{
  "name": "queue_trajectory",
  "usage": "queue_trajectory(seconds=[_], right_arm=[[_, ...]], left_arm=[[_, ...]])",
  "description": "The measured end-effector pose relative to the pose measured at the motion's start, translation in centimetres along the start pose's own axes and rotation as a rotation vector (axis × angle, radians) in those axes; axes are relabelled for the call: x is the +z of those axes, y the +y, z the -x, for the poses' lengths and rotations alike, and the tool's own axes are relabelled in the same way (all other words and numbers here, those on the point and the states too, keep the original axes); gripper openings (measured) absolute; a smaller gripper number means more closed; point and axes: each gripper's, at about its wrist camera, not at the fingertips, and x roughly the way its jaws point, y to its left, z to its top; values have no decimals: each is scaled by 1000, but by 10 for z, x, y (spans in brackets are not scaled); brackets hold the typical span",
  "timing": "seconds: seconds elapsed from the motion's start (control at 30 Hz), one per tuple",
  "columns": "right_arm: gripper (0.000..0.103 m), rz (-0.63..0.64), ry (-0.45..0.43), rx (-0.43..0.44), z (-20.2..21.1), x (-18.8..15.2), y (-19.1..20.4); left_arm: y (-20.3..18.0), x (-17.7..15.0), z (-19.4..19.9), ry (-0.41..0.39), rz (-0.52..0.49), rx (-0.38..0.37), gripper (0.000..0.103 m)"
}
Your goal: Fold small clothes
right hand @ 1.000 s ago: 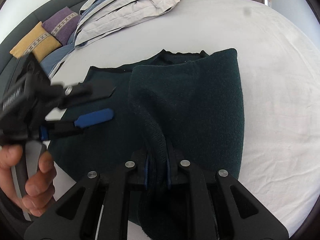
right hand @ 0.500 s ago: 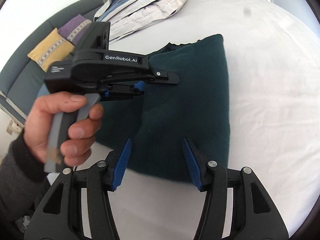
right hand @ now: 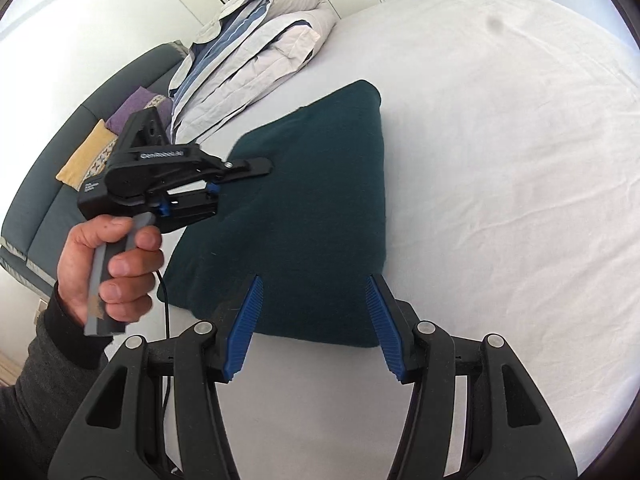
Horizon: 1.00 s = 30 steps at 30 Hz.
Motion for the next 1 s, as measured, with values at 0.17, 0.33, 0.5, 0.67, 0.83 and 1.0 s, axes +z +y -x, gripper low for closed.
queue_trajectory(seconds=[0.17, 0.33, 0.5, 0.67, 0.83, 1.0], right_arm=[[53, 58, -4, 19, -7, 7, 24], [53, 105, 18, 65, -29, 18, 54], [53, 155, 97, 76, -69, 18, 87], [53, 216, 142, 74, -99, 10, 120], [53, 250, 158, 61, -112, 5, 138], [52, 255, 198, 34, -133, 8, 142]], left_arm=[[1, 16, 39, -20, -46, 54, 14], [34, 27, 80, -49, -35, 119, 14], [86, 33, 112, -74, 33, 168, 14], [117, 32, 126, -86, 74, 180, 14], [120, 26, 127, -99, 73, 165, 14], [138, 15, 115, -89, 103, 206, 18]])
